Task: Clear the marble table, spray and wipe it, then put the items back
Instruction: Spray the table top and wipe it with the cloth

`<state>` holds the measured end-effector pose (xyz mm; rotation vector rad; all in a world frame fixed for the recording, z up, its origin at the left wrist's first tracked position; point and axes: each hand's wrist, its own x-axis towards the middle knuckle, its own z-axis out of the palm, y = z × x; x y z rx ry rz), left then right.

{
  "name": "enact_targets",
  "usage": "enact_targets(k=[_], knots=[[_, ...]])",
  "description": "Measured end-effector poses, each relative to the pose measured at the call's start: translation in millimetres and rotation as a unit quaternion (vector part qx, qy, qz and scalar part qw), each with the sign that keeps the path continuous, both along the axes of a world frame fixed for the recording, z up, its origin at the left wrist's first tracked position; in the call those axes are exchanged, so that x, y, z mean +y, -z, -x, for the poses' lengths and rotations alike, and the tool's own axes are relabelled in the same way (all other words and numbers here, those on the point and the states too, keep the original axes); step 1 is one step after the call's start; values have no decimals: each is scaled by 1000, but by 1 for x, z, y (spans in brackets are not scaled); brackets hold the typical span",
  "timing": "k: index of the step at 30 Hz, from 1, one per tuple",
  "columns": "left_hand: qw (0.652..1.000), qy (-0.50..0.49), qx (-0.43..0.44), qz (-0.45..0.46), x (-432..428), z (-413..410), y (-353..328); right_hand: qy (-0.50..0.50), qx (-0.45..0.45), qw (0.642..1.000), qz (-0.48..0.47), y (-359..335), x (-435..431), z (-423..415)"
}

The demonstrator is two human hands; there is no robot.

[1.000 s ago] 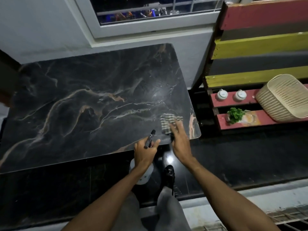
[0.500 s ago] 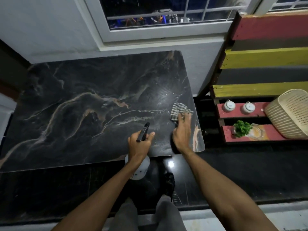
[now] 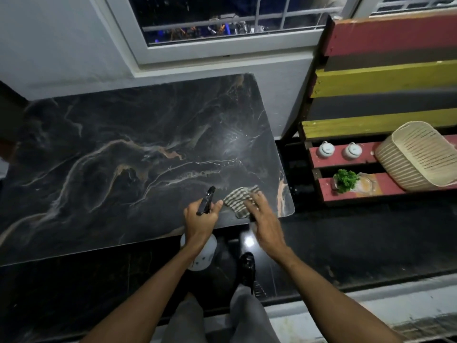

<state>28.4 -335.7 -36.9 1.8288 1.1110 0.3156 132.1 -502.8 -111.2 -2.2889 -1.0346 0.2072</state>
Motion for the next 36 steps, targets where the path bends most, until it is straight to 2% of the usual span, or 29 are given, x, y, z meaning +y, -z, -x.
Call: enact_targets(k=[3,4,5,8,9,13,14,16,18,19,22,23,24,26,27,28,32,36], knots=[[1000,-5,2,24,-9,7,-2,233,70,970,-20,-4,-24,-30],[1000,-3,4,24,-12,10,-3,255,72,964,-10,-6,-24,-27],[1000,0,9,24,-14,13,-3,237,70,969,8,-7,-21,-16],[999,6,25,29,-17,24,-4,90,35,995,30,-6,-19,18],[999,6,27,32,-16,28,-5,81,36,996,28,-7,-22,19],[999,-13,13,30,-13,50,-11,255,81,964,15,-13,-13,25],[999,-18,12,29,-12,56,-11,227,88,970,12,-13,-2,39],[999,-30,21,25,-7,71,-9,55,77,995,16,-10,28,82],[999,-32,35,13,0,81,-5,-69,69,995,31,-4,44,99],[998,-40,41,14,5,88,-4,-66,73,995,33,-4,51,96],[995,-83,36,32,24,103,-2,116,111,987,22,-4,69,70],[994,-94,33,32,31,105,-3,130,110,985,25,-6,78,66],[994,-99,32,27,38,105,-4,87,94,991,31,-8,90,65],[994,-97,38,18,51,97,-7,-76,39,996,40,-7,109,62],[995,-94,38,21,58,89,-8,-112,24,992,45,-5,115,52],[995,-94,37,27,63,82,-7,-94,26,994,46,-4,117,37],[991,-104,70,45,78,47,-11,147,67,985,55,-11,97,-50],[990,-117,55,63,89,26,-10,184,77,978,55,-12,111,-81]])
